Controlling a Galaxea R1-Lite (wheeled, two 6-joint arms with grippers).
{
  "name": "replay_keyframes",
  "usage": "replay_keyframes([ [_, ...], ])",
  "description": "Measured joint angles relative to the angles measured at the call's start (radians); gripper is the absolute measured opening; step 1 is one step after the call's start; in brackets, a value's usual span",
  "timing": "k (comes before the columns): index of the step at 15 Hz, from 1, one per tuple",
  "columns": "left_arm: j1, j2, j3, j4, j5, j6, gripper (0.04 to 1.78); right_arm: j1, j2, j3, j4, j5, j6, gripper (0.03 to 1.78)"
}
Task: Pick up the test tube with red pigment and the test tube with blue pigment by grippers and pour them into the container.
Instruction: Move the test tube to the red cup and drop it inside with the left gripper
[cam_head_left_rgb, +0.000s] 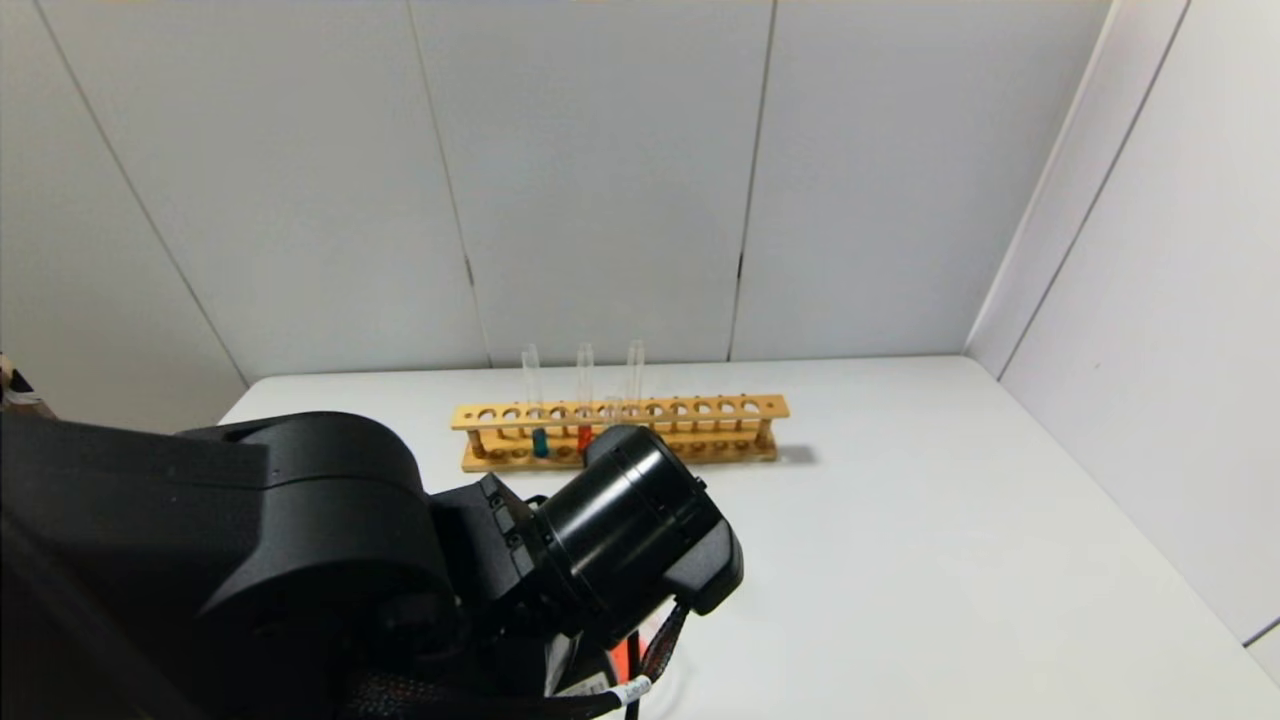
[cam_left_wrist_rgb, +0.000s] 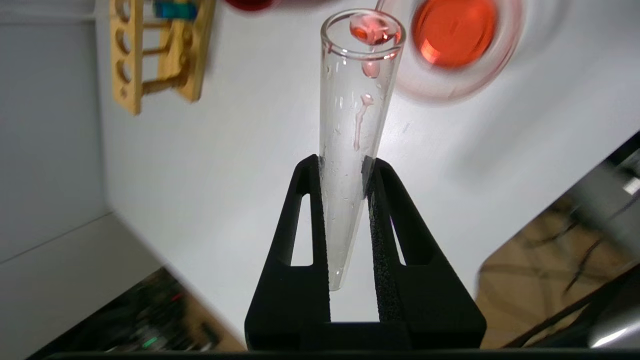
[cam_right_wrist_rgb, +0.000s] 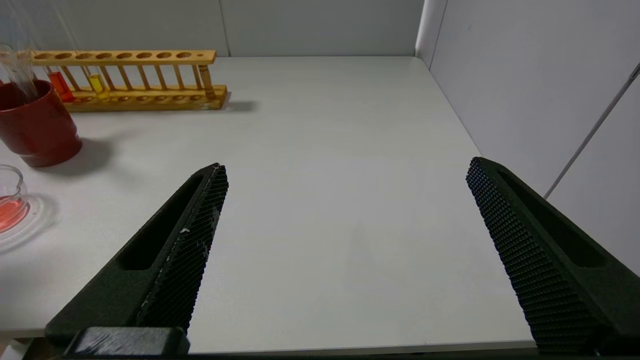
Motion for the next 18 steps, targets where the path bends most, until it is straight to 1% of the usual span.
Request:
replay_keyframes([
  [2,0.017,-0.043,0.054,-0.185,-0.055,-0.065,0.30,0.000,0.000,0.000,0.000,0.000,0.000,1.74],
  [4,0.068,-0.082,0.077,-0.280,-0.077,-0.132,0.30,0.000,0.000,0.000,0.000,0.000,0.000,1.74],
  [7,0.149,-0.127,0.094,-0.384,-0.077,-0.298,0.30,0.000,0.000,0.000,0.000,0.000,0.000,1.74],
  [8,0.187,-0.140,0.107,-0.438,-0.079,-0.352,0.30,0.000,0.000,0.000,0.000,0.000,0.000,1.74],
  [10,0.233,-0.154,0.148,-0.586,-0.083,-0.430,0.30,0.000,0.000,0.000,0.000,0.000,0.000,1.74],
  [13,0.266,-0.128,0.186,-0.829,-0.085,-0.461,0.30,0.000,0.000,0.000,0.000,0.000,0.000,1.74],
  [14,0.270,-0.109,0.190,-0.879,-0.083,-0.462,0.30,0.000,0.000,0.000,0.000,0.001,0.000,1.74],
  [18,0.273,-0.013,0.193,-0.991,-0.080,-0.464,0.30,0.000,0.000,0.000,0.000,0.000,0.000,1.74],
])
